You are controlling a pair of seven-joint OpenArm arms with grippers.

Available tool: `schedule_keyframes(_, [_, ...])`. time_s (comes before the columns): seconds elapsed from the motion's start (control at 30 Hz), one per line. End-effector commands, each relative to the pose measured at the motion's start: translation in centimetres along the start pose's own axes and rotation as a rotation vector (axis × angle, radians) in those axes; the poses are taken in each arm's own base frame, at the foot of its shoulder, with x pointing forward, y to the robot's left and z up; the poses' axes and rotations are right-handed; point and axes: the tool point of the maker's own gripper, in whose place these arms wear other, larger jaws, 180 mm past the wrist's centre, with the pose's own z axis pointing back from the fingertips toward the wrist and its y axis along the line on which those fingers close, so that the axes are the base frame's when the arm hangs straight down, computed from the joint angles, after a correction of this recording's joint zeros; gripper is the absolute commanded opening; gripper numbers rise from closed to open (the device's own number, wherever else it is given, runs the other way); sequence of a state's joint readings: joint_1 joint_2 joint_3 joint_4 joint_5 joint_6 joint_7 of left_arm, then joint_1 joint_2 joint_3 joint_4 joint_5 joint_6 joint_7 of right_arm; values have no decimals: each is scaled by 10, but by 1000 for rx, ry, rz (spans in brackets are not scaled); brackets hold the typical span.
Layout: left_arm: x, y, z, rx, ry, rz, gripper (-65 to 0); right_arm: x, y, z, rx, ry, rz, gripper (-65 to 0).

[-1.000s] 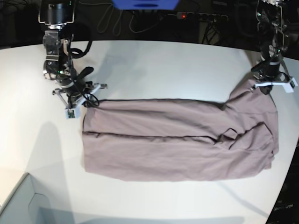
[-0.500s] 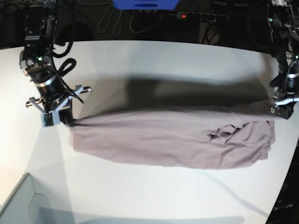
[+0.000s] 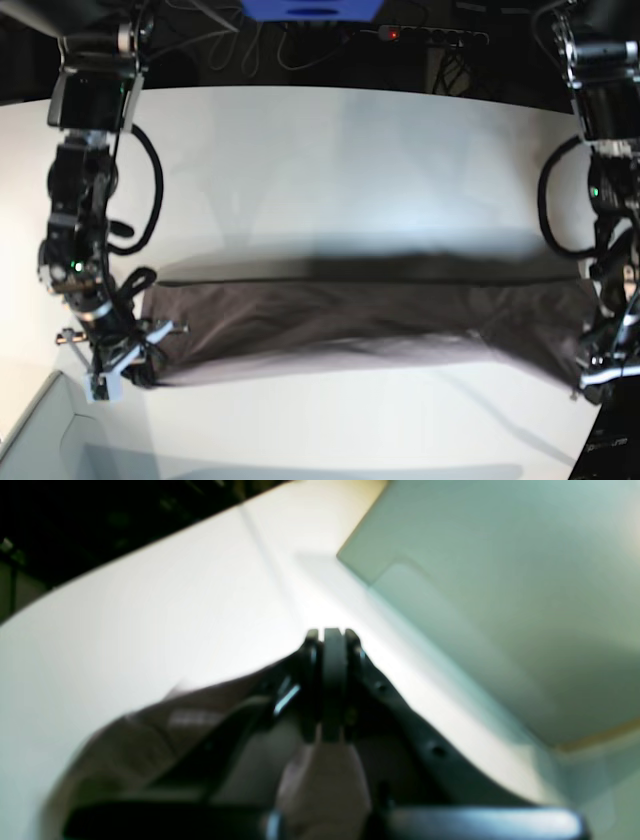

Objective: Layout the t-shirt on the table in an organized manner, then fold the t-shirt properly
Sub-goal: 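Lift the shirt with both grippers, swing it over and lay it down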

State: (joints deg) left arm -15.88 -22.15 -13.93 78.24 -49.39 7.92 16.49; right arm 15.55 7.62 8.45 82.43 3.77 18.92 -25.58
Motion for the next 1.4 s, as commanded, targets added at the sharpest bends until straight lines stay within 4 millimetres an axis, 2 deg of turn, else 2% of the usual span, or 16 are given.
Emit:
schedule_keyframes(0.0, [27,-18,-12,-36,-60,-9,-648,33,-8,-9,-10,-77,-3,-650])
schedule_keyframes(0.17, [37,-58,-60,-68,-32,-15,-648,92,-21,-49,32,-124,-4,-650])
schedule_keyframes(0.23, [53,-82,-75,-99,-46,-25,-648,121,-26,-60,39,-149,-11,-650])
schedule_keyframes(0.3, [76,-108,-84,-132,-75,-28,-648,151,-43,-65,9,-170,10,-650])
schedule_keyframes(0.43, [126,-160,-93,-203,-148,-29,-648,209,-53,-65,-17,-241,42,-650])
schedule_keyframes(0.57, [157,-202,-97,-255,-188,17,-648,255,-67,-54,-42,-317,51,-650])
schedule_keyframes(0.67, [176,-218,-93,-282,-219,25,-648,268,-72,-49,-54,-341,58,-650])
schedule_keyframes(0.7, [181,-221,-92,-287,-227,26,-648,271,-81,-46,-69,-344,63,-650])
schedule_keyframes(0.83, [186,-222,-90,-294,-234,28,-648,267,-91,-43,-85,-337,64,-650])
schedule_keyframes(0.87, [186,-221,-89,-294,-236,25,-648,256,-97,-43,-95,-319,62,-650])
schedule_keyframes(0.93, [172,-214,-89,-290,-218,21,-648,240,-108,-39,-117,-310,42,-650])
schedule_keyframes(0.97, [169,-213,-86,-294,-218,14,-648,234,-109,-38,-122,-308,38,-650])
schedule_keyframes(1.03, [157,-209,-80,-304,-212,-5,-648,208,-108,-35,-129,-282,46,-650])
schedule_keyframes(1.2, [100,-194,-63,-327,-104,-45,-648,148,-84,-21,-115,-232,94,-650])
schedule_keyframes(1.27, [74,-174,-53,-310,-71,-45,-648,122,-75,-9,-110,-211,120,-650])
schedule_keyframes(1.37, [42,-125,-32,-247,-40,-9,-648,79,-57,11,-92,-165,148,-650])
